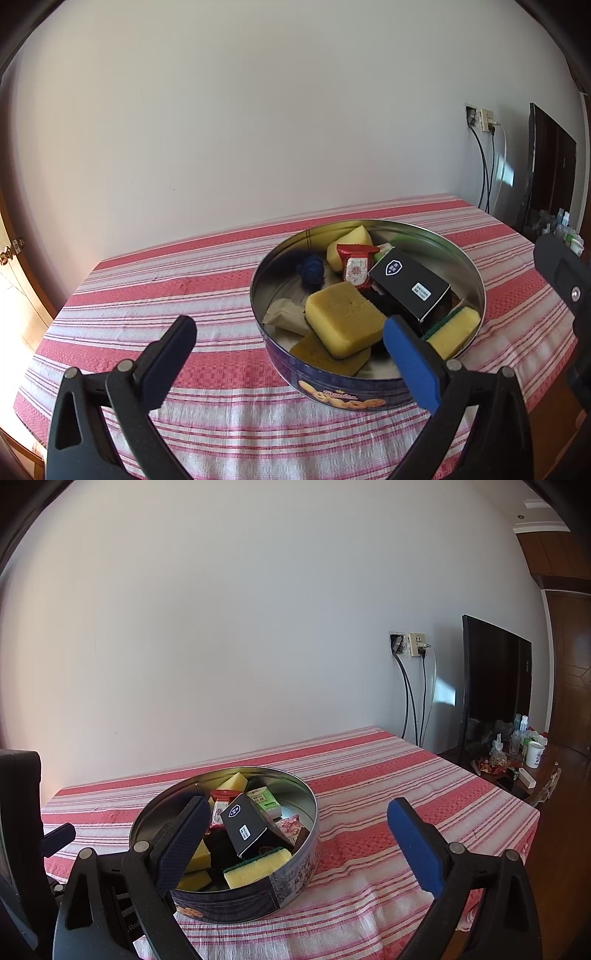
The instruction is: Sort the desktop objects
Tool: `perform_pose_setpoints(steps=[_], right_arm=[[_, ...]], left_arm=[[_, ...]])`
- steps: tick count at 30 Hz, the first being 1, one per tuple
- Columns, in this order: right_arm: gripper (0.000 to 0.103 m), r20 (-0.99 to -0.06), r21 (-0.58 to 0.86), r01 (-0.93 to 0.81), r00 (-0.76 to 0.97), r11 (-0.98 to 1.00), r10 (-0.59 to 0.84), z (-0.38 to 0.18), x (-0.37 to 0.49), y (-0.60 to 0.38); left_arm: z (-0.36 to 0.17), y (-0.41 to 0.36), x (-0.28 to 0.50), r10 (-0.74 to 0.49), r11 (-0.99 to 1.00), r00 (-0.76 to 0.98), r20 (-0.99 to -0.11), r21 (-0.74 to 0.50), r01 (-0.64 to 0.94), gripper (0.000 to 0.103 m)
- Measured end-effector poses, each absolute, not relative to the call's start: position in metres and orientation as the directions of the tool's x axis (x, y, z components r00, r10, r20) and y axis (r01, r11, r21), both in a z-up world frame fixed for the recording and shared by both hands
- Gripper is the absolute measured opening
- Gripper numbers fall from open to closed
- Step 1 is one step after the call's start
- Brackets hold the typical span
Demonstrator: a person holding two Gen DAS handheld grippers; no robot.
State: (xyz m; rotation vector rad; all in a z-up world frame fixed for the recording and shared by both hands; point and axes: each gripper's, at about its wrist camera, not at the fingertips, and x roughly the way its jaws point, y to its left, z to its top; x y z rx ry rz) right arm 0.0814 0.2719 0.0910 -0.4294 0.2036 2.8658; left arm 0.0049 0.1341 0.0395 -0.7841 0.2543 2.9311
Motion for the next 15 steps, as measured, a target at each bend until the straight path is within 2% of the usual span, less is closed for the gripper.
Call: perform_pose_setpoints(steps=[15], right_arm=[[0.098,-0.299,0.110,-0.274,-0.926,-0.955,0.232,0.0904,0.0825,0.2789]], left_arm=[[0.0395,0.1360,0.0073,0.057,-0.981,-0.862,-0.504,0.130,-0.142,0.102]])
